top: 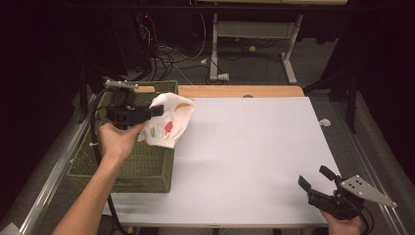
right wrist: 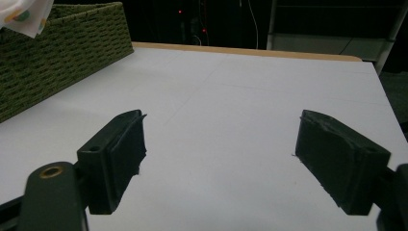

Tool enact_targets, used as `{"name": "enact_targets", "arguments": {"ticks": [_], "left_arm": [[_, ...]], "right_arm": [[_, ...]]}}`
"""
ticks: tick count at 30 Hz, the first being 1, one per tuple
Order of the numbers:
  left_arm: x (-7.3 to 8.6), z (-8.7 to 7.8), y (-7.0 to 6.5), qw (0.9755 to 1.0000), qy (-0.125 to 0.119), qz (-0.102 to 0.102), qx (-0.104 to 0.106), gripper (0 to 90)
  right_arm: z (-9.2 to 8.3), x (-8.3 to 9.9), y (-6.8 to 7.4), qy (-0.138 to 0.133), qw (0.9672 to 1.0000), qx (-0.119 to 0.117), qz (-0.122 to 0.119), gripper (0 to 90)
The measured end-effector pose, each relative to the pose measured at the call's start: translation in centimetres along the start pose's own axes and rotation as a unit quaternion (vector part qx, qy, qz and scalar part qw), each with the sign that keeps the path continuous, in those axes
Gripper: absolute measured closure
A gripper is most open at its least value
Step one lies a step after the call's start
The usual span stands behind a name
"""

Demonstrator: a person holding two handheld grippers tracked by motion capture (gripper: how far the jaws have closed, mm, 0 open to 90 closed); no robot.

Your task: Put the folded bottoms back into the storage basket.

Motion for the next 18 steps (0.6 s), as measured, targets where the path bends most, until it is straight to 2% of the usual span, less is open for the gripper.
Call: {"name": "enact_targets", "arguments": {"ticks": [18], "left_arm": [[0.9, -2.2, 1.8, 0.9994, -0.011, -0.015, -0.029, 76.8]], "right_arm": [[0.0, 0.0, 0.0, 0.0, 1.0, -0.001, -0.001, 18.5]]}}
Point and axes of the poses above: each handheld gripper's, and its own axes: z roughly forward along the jaws, x roughly out of its underside, y roughly to its left, the point moved 2 cm from there along z, roughly forward along the jaws, and after that the axes turned 2 degrees about x, right-handed, at the moved point
